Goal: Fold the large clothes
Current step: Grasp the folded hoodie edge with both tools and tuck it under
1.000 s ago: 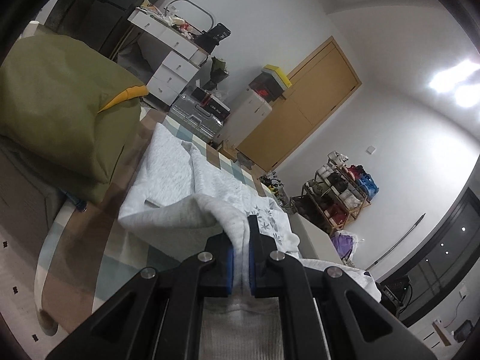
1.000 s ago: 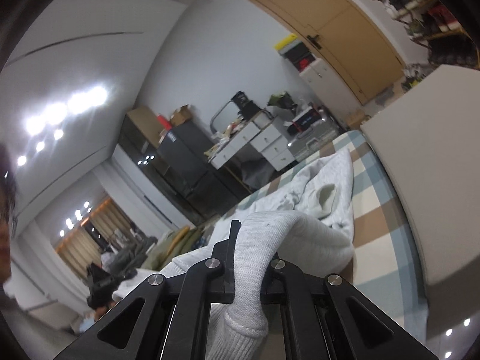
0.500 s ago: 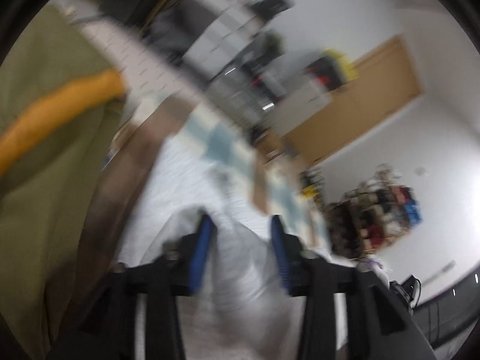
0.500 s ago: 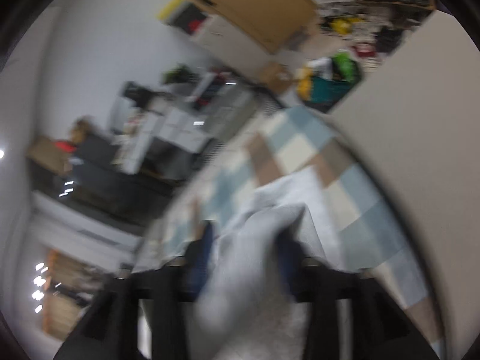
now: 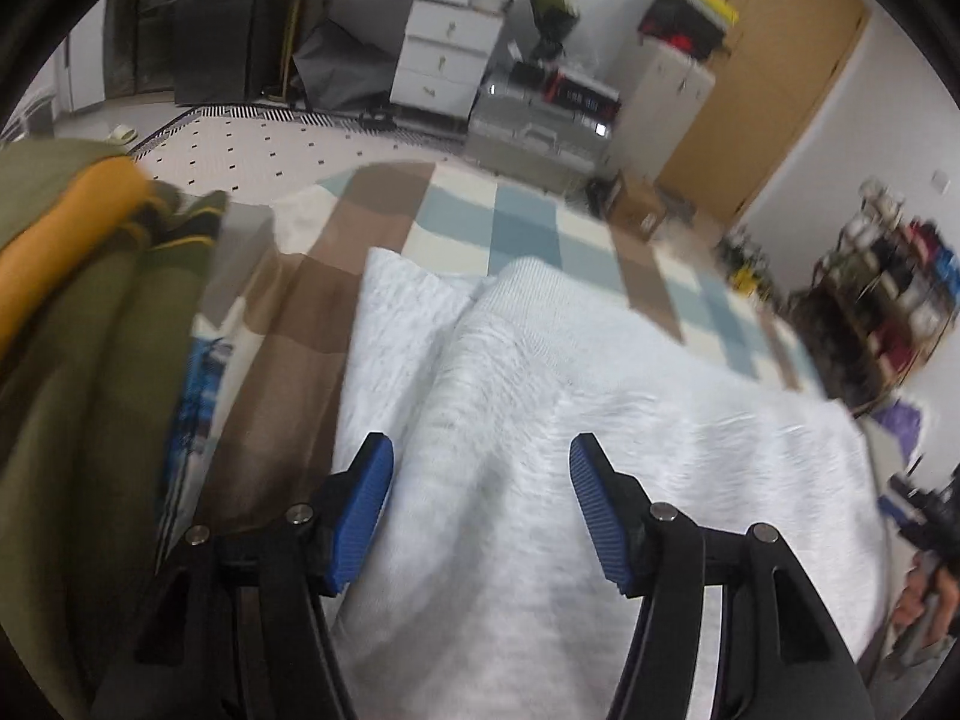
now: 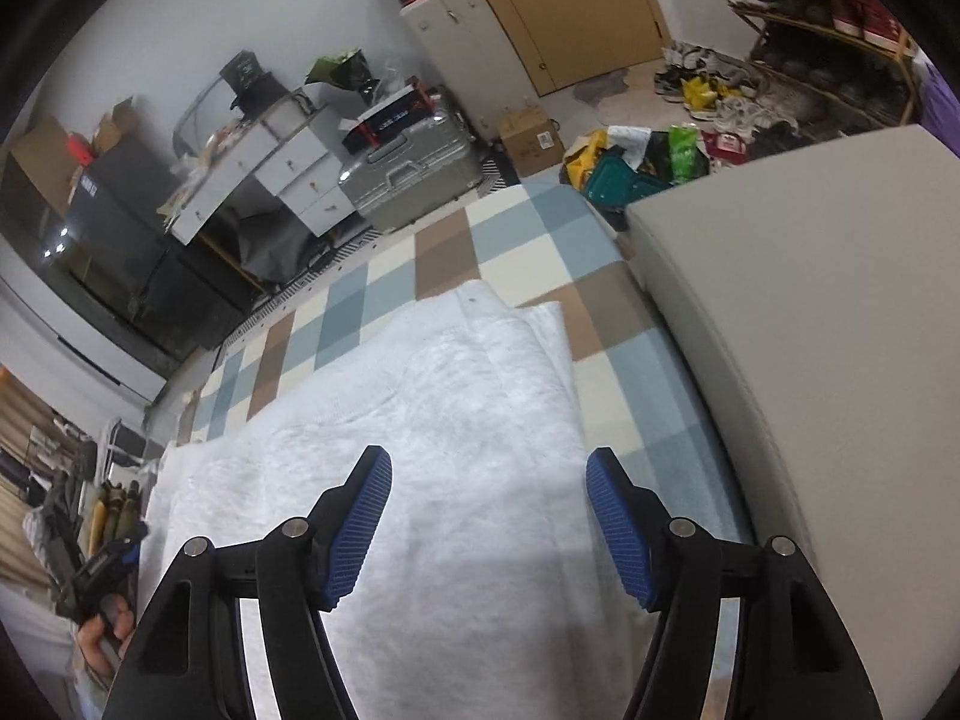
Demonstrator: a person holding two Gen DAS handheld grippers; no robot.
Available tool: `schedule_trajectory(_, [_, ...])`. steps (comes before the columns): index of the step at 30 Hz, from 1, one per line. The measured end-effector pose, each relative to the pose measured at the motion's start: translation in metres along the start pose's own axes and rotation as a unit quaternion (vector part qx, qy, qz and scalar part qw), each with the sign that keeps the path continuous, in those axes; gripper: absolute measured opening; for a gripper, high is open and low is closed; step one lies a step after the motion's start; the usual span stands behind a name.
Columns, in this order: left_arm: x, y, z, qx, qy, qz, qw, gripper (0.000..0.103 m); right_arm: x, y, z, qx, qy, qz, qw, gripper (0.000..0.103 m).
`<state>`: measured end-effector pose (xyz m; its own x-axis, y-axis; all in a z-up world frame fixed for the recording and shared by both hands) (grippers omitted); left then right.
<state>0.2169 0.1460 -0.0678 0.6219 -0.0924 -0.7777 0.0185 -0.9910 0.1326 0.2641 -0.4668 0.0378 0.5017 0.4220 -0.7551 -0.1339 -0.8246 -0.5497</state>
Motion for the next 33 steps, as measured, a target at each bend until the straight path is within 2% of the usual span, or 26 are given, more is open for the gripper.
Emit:
schedule_trajectory(1, [0.007,0.001,-0.001,0.005,-0.012,-0.015,0.9998,0.056,0.005,-0.004,-0.001,-0.006,0.001,-0.002,1.0,0.067])
schedule_trajectory(2, [0.012,0.0,-0.001,0.005,-0.019,-0.028,0.9994,0.048,0.013,-0.006,-0.002,-0.012,0.003,0.005,1.0,0.067])
schedule_trajectory(3, [0.013,-0.001,0.001,0.003,-0.017,-0.032,0.9993,0.014,0.02,-0.008,-0.003,-0.014,0.004,0.016,1.0,0.067])
schedule_trajectory(4, [0.013,-0.002,0.005,0.0,-0.015,-0.019,0.9997,0.003,0.026,-0.009,-0.004,-0.016,0.005,0.026,1.0,0.06])
schedule_trajectory(5, [0.008,-0.002,0.009,-0.004,-0.004,-0.01,0.9999,0.002,0.03,-0.009,-0.003,-0.017,0.008,0.037,0.999,0.034])
schedule_trajectory(7, [-0.008,0.0,0.012,0.0,0.035,-0.005,0.9994,0.001,0.029,-0.011,-0.003,-0.026,0.018,0.047,0.998,0.004])
schedule_trajectory(9, [-0.037,-0.003,0.016,-0.007,0.087,0.018,0.996,0.0,0.009,-0.014,-0.003,-0.032,0.043,-0.012,0.998,0.004])
schedule_trajectory(11, [-0.065,-0.008,0.016,-0.015,0.13,0.037,0.9907,0.0,-0.018,-0.024,-0.001,-0.058,0.073,-0.083,0.992,0.004])
schedule_trajectory(12, [-0.073,-0.008,0.015,-0.012,0.143,0.037,0.989,0.0,-0.028,-0.029,-0.001,-0.072,0.086,-0.095,0.989,0.004])
schedule_trajectory(14, [-0.081,-0.013,0.012,-0.006,0.156,0.02,0.9875,0.0,-0.037,-0.039,-0.004,-0.093,0.104,-0.08,0.987,0.004])
schedule_trajectory(15, [-0.075,-0.018,0.01,-0.01,0.148,0.017,0.9888,0.0,-0.033,-0.041,-0.007,-0.093,0.106,-0.067,0.988,0.004])
schedule_trajectory(16, [-0.065,-0.024,0.01,-0.02,0.133,0.014,0.9908,0.0,-0.024,-0.038,-0.013,-0.082,0.105,-0.041,0.99,0.004])
schedule_trajectory(19, [-0.024,-0.029,0.015,-0.029,0.067,-0.007,0.9973,0.002,0.015,-0.02,-0.024,-0.029,0.068,0.026,0.997,0.004])
schedule_trajectory(20, [-0.013,-0.029,0.019,-0.034,0.04,-0.019,0.9985,0.006,0.029,-0.014,-0.024,-0.013,0.053,0.061,0.997,0.004])
schedule_trajectory(21, [-0.012,-0.026,0.023,-0.035,0.022,-0.037,0.9985,0.012,0.034,-0.008,-0.023,-0.005,0.047,0.099,0.994,0.008])
schedule_trajectory(22, [-0.015,-0.023,0.026,-0.034,0.019,-0.046,0.9982,0.014,0.037,-0.004,-0.02,0.001,0.038,0.124,0.992,0.014])
schedule_trajectory(23, [-0.023,-0.021,0.028,-0.034,0.022,-0.049,0.998,0.019,0.033,0.0,-0.017,0.005,0.029,0.118,0.993,0.022])
schedule_trajectory(24, [-0.032,-0.018,0.031,-0.036,0.026,-0.052,0.9976,0.024,0.025,0.002,-0.013,0.006,0.029,0.1,0.995,0.025])
schedule_trajectory(26, [-0.053,-0.014,0.038,-0.038,0.035,-0.048,0.9975,0.034,-0.001,0.003,-0.001,-0.009,0.043,0.076,0.996,0.04])
schedule_trajectory(28, [-0.077,-0.005,0.049,-0.034,0.059,-0.035,0.9971,0.039,-0.025,0.002,0.018,-0.036,0.046,0.057,0.997,0.043])
schedule_trajectory(29, [-0.082,0.004,0.055,-0.03,0.064,-0.032,0.9969,0.048,-0.037,0.003,0.029,-0.042,0.044,0.046,0.997,0.048])
schedule_trajectory(30, [-0.09,0.014,0.061,-0.025,0.071,-0.02,0.997,0.053,-0.044,0.004,0.038,-0.045,0.041,0.037,0.997,0.052])
schedule_trajectory(32, [-0.091,0.04,0.069,0.001,0.071,0.026,0.9971,0.053,-0.056,0.01,0.065,-0.045,0.02,0.019,0.999,0.065])
schedule_trajectory(33, [-0.083,0.052,0.066,0.02,0.065,0.044,0.9967,0.053,-0.057,0.011,0.077,-0.047,0.005,0.01,0.999,0.065])
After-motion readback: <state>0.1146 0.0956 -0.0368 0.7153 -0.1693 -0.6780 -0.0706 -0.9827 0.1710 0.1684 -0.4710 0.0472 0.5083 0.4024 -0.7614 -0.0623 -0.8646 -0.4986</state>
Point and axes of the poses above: each gripper's, at about its wrist camera, not at the fingertips, and x roughly the way its jaws point, y to its right, z to its underside, the point moved 1 cm from there along x, roughly the way its jaws point, and after that the axes turned 15 degrees about x, right-handed, at the moved point
